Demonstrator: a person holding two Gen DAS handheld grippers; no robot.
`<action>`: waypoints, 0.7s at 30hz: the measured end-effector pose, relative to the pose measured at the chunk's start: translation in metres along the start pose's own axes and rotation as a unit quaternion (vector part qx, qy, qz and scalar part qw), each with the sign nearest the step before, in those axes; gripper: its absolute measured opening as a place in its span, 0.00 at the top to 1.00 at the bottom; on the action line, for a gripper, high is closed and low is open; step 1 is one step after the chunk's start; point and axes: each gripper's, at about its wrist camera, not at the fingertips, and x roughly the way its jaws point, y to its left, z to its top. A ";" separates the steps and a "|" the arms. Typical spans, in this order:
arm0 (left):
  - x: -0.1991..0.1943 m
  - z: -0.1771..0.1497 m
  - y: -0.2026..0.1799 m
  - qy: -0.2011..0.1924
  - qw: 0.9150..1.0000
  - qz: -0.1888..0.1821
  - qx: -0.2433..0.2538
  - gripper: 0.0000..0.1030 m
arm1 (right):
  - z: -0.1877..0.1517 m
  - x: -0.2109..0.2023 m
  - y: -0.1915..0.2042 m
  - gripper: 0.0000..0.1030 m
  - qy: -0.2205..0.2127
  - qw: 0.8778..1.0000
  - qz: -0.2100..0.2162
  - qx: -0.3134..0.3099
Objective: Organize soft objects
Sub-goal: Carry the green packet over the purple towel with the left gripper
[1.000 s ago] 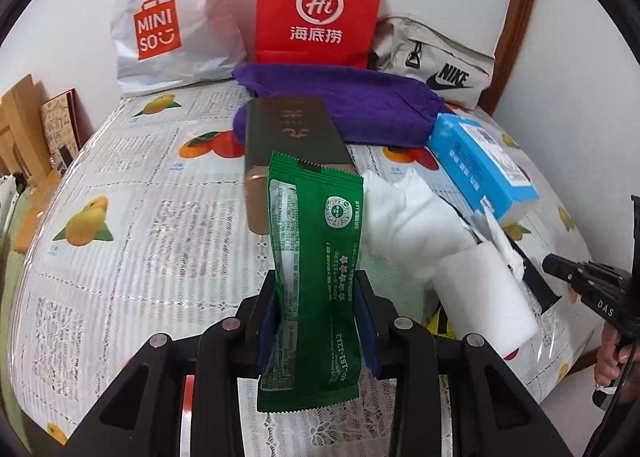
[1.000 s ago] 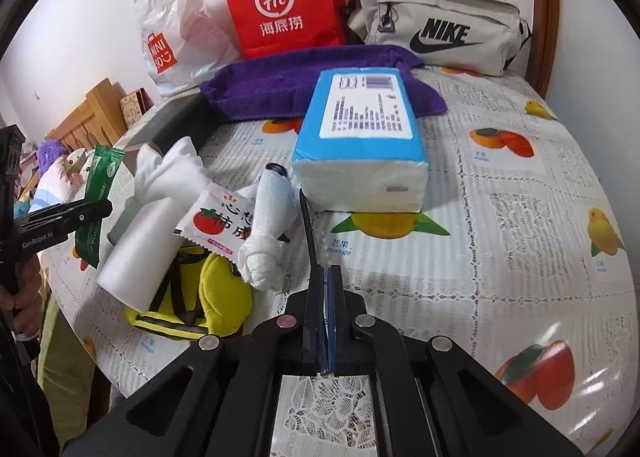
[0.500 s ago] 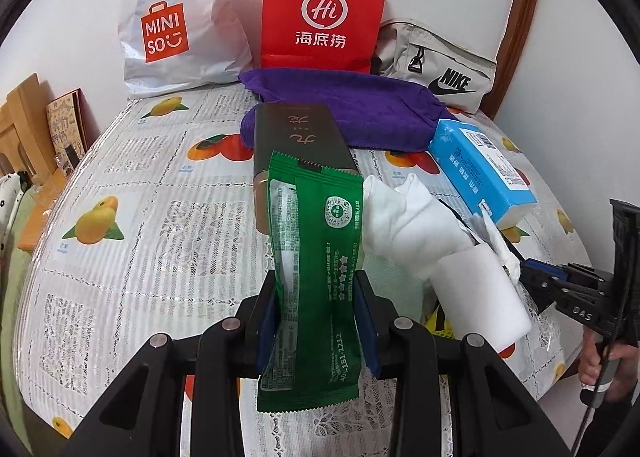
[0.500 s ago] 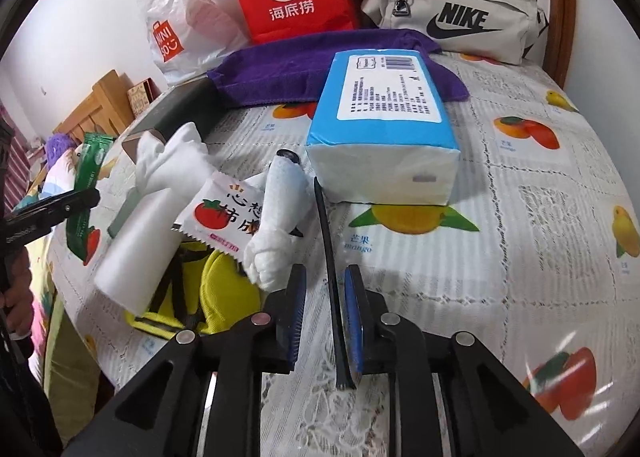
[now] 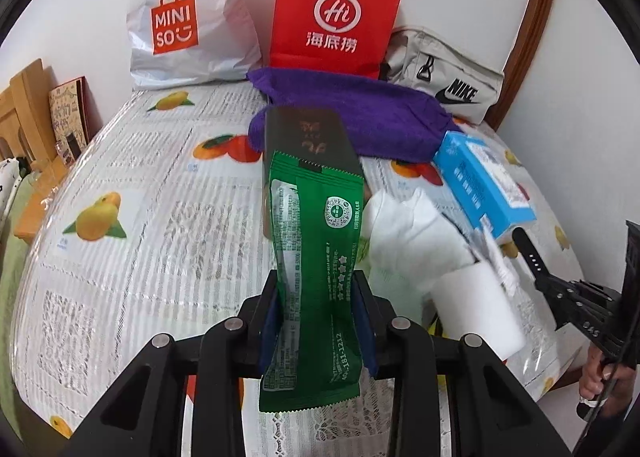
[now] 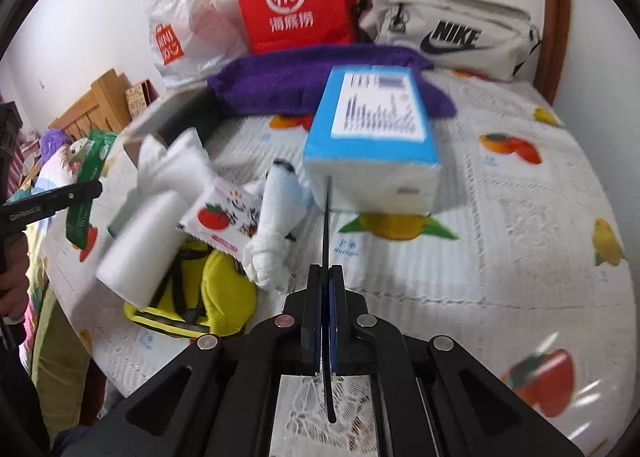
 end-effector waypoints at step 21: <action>0.017 0.094 -0.009 -0.011 1.000 0.021 -0.001 0.69 | 0.118 -0.016 -0.007 0.97 -0.071 0.997 0.012 -0.003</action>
